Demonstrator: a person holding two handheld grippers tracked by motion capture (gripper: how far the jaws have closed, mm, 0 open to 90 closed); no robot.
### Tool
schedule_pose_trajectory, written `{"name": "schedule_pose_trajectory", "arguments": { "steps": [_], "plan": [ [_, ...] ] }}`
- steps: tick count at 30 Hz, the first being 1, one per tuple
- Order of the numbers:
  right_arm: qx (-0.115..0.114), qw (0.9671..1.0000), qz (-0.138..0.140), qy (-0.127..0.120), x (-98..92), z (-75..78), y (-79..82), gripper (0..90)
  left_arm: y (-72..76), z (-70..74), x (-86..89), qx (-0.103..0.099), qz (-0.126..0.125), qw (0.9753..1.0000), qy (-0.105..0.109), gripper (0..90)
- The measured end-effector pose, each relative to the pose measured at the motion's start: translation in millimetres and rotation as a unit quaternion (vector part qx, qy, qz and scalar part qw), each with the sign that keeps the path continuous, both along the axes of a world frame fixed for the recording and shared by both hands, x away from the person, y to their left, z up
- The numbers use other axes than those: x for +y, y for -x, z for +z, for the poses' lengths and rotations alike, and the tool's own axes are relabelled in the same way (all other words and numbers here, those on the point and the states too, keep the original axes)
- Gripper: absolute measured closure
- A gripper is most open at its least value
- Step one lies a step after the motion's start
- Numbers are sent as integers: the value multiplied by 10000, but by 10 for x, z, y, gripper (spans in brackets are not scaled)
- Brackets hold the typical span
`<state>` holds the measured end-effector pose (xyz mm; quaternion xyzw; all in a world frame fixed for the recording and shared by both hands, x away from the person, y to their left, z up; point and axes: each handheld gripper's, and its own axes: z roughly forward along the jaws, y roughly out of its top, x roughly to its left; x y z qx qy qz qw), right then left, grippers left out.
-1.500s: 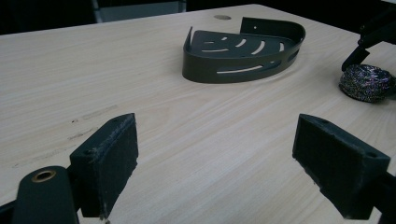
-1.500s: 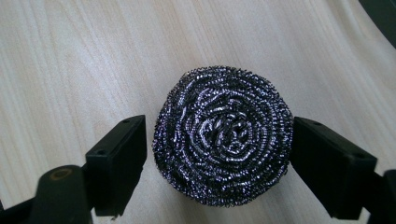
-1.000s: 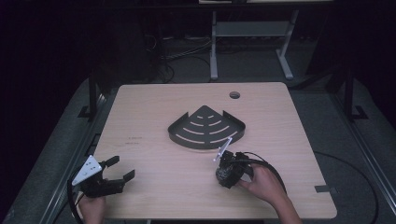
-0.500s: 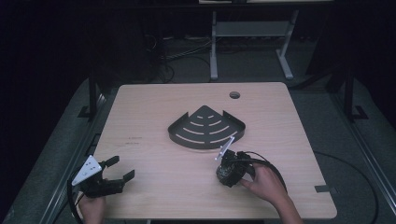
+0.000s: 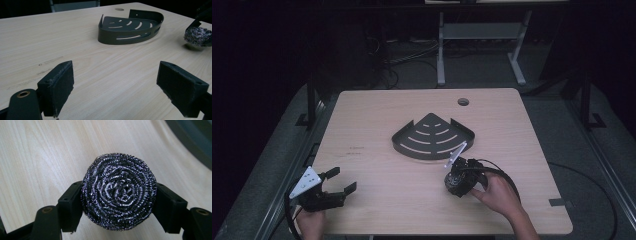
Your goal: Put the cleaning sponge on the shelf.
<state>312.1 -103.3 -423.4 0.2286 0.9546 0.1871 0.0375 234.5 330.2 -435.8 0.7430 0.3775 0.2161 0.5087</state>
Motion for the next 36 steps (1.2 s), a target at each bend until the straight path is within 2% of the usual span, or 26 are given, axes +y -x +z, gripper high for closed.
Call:
{"name": "schedule_pose_trajectory", "arguments": {
  "steps": [5,24,36],
  "plan": [
    [-15,10000,-13,-95,-19,64,-29,306,2,2,1,-7,7,10000,0,137],
    [-60,9999,-28,-88,-18,211,-97,307,2,3,3,-4,15,10000,17,137],
    [-94,9999,34,-64,57,340,-188,308,-4,2,15,-19,17,10000,24,137]
  ]
}}
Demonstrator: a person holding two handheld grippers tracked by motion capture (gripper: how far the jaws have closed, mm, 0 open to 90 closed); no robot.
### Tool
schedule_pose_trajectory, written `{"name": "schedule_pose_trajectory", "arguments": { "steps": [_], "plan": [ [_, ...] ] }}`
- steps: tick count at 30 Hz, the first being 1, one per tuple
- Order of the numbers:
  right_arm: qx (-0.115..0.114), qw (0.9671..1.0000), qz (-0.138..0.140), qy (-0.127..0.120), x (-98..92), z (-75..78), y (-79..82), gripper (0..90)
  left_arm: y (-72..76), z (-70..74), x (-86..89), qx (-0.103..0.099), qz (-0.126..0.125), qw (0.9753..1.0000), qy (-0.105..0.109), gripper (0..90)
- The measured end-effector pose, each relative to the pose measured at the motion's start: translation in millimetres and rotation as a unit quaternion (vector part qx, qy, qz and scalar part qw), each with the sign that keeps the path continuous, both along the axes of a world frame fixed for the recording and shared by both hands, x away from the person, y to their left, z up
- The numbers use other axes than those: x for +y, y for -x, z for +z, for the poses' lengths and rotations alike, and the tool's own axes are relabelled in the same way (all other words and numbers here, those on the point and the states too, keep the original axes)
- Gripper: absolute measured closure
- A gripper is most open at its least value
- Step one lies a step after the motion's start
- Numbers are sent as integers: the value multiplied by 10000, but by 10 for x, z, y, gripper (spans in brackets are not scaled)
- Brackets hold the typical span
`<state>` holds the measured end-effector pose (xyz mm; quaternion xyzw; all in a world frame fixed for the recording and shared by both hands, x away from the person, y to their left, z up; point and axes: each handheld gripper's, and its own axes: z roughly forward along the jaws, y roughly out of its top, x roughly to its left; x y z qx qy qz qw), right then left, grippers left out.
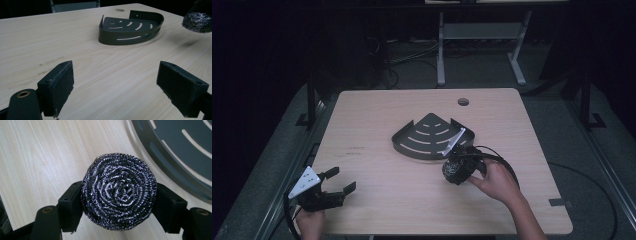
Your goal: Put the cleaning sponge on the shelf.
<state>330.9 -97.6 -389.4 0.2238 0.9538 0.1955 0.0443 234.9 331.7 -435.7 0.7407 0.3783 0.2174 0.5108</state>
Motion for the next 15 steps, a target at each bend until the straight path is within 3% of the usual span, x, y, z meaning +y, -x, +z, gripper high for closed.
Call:
{"name": "schedule_pose_trajectory", "arguments": {
  "steps": [15],
  "plan": [
    [77,9999,68,129,137,121,-226,307,-13,1,-22,4,-44,10000,-39,137]
  ]
}}
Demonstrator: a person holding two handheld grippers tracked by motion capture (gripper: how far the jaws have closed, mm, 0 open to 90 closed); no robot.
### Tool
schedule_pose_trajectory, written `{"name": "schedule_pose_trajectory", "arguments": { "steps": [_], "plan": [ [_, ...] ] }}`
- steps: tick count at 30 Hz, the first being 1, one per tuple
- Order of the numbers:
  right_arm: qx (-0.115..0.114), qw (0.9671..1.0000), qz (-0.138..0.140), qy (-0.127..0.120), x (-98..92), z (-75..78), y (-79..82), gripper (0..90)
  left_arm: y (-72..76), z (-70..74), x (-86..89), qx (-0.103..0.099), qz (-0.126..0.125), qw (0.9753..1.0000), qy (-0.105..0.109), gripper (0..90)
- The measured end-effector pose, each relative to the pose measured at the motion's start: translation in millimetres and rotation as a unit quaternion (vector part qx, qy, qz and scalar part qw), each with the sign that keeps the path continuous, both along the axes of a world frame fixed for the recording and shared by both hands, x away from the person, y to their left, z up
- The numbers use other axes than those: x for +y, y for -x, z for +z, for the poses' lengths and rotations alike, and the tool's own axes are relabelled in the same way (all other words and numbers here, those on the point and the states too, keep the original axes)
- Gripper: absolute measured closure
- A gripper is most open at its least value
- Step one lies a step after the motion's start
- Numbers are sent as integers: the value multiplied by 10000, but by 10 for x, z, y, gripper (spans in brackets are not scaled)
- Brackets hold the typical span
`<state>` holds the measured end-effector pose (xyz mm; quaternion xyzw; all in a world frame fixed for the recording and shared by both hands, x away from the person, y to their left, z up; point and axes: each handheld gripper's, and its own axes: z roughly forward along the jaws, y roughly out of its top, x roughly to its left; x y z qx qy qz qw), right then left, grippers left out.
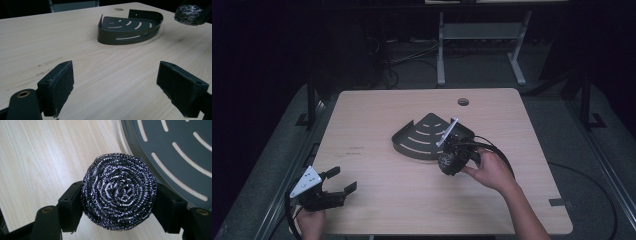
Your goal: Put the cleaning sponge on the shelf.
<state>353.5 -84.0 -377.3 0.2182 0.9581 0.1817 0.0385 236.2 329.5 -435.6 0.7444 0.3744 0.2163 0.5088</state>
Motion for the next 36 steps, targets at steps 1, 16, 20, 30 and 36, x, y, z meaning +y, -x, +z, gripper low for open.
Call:
{"name": "schedule_pose_trajectory", "arguments": {
  "steps": [1,16,20,30,36],
  "plan": [
    [0,10000,0,0,0,0,0,307,0,0,0,0,0,10000,0,137],
    [10,10000,15,31,113,93,-155,307,12,7,-7,-16,1,10000,-7,137],
    [38,9999,-5,98,125,80,-207,307,14,7,2,-16,12,10000,7,137],
    [76,9999,-7,70,178,136,-349,308,6,0,-11,-3,20,10000,-26,137],
    [51,10000,-25,37,202,204,-419,308,8,2,-11,-7,20,10000,-38,137]
  ]
}}
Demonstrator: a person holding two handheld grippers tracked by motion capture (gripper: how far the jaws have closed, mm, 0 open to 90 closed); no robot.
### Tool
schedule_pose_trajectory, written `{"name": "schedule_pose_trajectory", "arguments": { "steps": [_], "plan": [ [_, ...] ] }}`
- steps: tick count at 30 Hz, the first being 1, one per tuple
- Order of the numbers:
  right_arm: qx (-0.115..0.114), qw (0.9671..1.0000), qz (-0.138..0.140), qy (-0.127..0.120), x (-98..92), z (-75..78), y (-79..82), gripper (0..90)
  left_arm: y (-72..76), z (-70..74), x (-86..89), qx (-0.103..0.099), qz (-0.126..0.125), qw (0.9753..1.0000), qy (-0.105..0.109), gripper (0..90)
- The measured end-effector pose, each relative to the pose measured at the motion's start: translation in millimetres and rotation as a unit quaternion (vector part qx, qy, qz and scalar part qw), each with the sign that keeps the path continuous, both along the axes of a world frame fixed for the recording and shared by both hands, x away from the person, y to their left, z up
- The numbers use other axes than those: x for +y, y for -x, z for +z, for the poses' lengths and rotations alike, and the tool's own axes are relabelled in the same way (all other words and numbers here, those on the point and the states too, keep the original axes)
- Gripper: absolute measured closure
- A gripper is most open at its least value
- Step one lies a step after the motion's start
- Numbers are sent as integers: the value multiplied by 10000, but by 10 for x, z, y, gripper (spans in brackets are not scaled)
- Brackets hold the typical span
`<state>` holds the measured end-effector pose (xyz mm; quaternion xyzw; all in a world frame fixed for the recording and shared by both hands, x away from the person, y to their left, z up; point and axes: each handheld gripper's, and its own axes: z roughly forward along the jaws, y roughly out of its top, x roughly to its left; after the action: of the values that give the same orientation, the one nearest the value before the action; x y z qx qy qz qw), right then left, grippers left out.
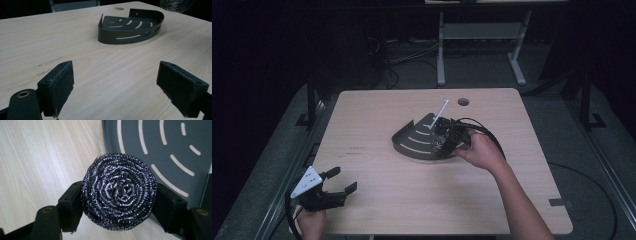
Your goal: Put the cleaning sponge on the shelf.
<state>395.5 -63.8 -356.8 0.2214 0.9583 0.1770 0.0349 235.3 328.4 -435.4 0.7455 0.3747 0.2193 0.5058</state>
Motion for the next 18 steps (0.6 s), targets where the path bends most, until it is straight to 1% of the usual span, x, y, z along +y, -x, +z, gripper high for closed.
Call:
{"name": "schedule_pose_trajectory", "arguments": {
  "steps": [9,13,16,18],
  "plan": [
    [-11,9999,-13,101,48,34,-107,307,3,2,9,-9,7,10000,11,137],
    [15,10000,-23,56,62,50,-141,308,1,2,11,-5,5,10000,16,137],
    [14,9998,-31,170,83,58,-176,307,4,4,9,-12,6,10000,7,137],
    [4,9998,-25,176,86,67,-188,307,4,3,9,-15,5,10000,16,137]
  ]
}}
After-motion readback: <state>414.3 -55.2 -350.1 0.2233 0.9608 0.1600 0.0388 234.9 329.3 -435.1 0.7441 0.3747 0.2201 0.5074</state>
